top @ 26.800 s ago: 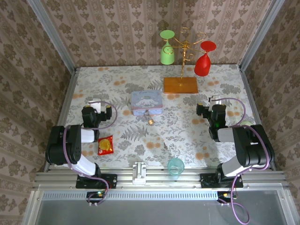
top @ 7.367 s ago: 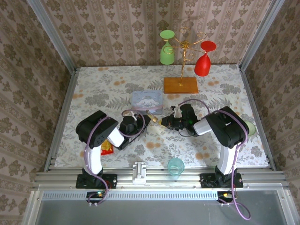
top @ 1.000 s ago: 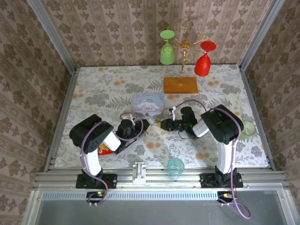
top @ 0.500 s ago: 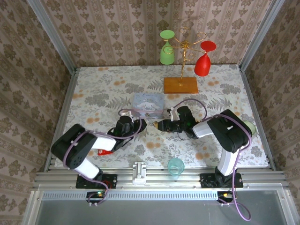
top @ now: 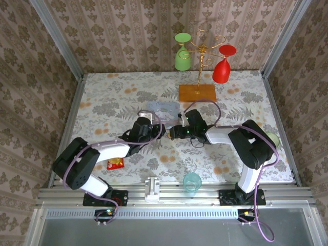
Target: Unlock the padlock with the key
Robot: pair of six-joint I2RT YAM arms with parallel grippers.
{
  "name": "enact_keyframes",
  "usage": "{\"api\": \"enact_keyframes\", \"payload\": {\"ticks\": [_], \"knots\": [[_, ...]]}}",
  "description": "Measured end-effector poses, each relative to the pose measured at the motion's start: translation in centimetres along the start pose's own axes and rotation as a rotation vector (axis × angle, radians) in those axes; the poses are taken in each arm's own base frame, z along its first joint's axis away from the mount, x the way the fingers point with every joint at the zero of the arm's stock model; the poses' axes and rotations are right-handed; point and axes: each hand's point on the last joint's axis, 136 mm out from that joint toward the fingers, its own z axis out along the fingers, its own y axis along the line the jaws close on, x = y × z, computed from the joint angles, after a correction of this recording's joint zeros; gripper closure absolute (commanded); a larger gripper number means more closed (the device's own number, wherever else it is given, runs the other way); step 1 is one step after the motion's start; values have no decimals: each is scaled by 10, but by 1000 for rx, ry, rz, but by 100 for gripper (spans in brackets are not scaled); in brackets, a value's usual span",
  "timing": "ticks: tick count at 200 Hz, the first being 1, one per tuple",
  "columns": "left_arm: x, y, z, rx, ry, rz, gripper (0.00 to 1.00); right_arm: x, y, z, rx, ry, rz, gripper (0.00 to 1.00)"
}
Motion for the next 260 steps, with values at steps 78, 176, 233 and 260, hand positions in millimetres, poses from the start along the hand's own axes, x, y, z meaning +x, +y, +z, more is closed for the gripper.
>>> {"api": "enact_keyframes", "payload": {"ticks": [78,176,233,260], "knots": [[-8,8,-19,-22,-27,18,66,12,9,14,102,43,-150,47],[0,42,-28,-82,-21,-16,67,13,7,19,191,63,-245,58],[-33,32,-41,-91,-63,63,64,12,7,20,204,53,-248,66],[-70,30,-41,-113,-105,110,51,12,8,19,217,45,-245,69]]}}
